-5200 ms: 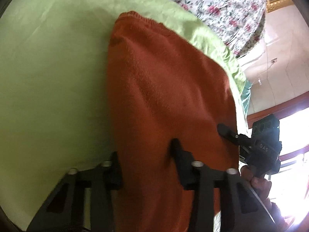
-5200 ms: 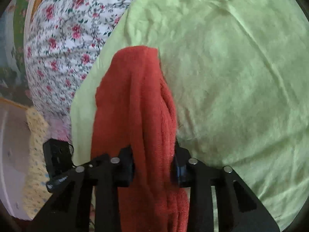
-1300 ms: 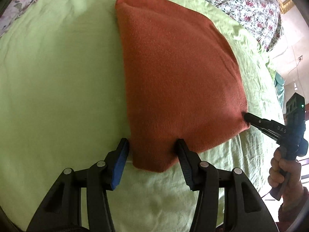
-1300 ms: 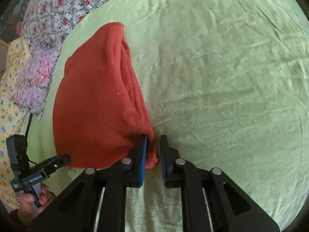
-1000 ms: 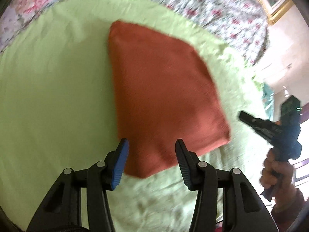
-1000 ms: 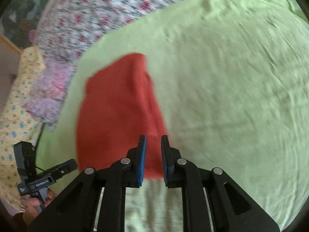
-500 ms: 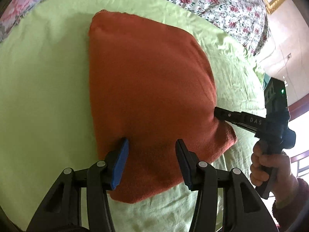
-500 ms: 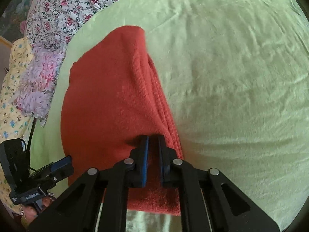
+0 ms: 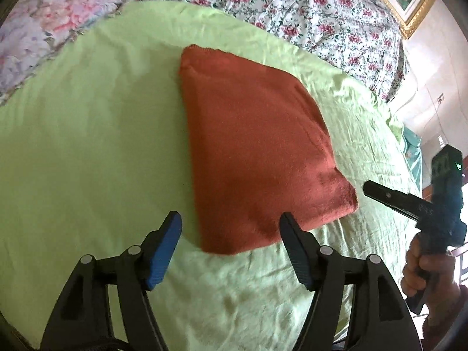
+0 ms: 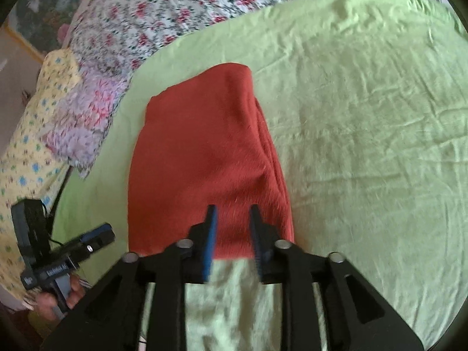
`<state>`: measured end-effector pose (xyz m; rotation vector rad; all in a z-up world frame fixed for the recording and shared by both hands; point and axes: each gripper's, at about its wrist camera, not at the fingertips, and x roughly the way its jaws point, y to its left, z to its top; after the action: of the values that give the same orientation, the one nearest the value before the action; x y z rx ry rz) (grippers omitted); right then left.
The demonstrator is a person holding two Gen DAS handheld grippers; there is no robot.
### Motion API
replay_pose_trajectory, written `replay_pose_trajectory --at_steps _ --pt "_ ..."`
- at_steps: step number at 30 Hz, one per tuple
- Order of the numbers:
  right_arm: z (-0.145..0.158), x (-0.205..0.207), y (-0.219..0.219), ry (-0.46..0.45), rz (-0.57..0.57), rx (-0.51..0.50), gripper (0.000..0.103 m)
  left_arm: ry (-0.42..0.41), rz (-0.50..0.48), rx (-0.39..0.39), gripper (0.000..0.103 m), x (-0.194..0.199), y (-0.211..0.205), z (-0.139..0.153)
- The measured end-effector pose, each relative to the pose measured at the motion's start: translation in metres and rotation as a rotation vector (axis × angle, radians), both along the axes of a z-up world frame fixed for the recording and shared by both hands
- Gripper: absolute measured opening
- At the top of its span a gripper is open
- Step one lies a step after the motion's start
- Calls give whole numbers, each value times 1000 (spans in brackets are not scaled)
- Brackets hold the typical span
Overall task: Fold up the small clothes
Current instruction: 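Release the sweater and lift both grippers away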
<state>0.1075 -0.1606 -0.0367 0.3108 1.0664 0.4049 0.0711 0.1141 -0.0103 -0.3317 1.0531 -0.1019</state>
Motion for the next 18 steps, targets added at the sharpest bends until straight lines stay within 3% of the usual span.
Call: replay_pose_trajectory --at_steps 4,7,12,14,18 --pt "3 -26 8 -52 40 -55 44 -25 -40 121 76 -22 -10 1" --pt "-1 -47 15 -77 76 -97 50 -40 -49 160 80 -38 -16 -2" --pt "-12 -78 20 -107 97 -155 75 -42 -80 209 81 -57 -24 -8" --pt "-16 -89 20 -107 95 -166 80 -38 -93 249 81 -64 -28 -10" --pt "-19 -102 23 -113 110 -189 82 -32 -108 281 82 -66 -26 -10"
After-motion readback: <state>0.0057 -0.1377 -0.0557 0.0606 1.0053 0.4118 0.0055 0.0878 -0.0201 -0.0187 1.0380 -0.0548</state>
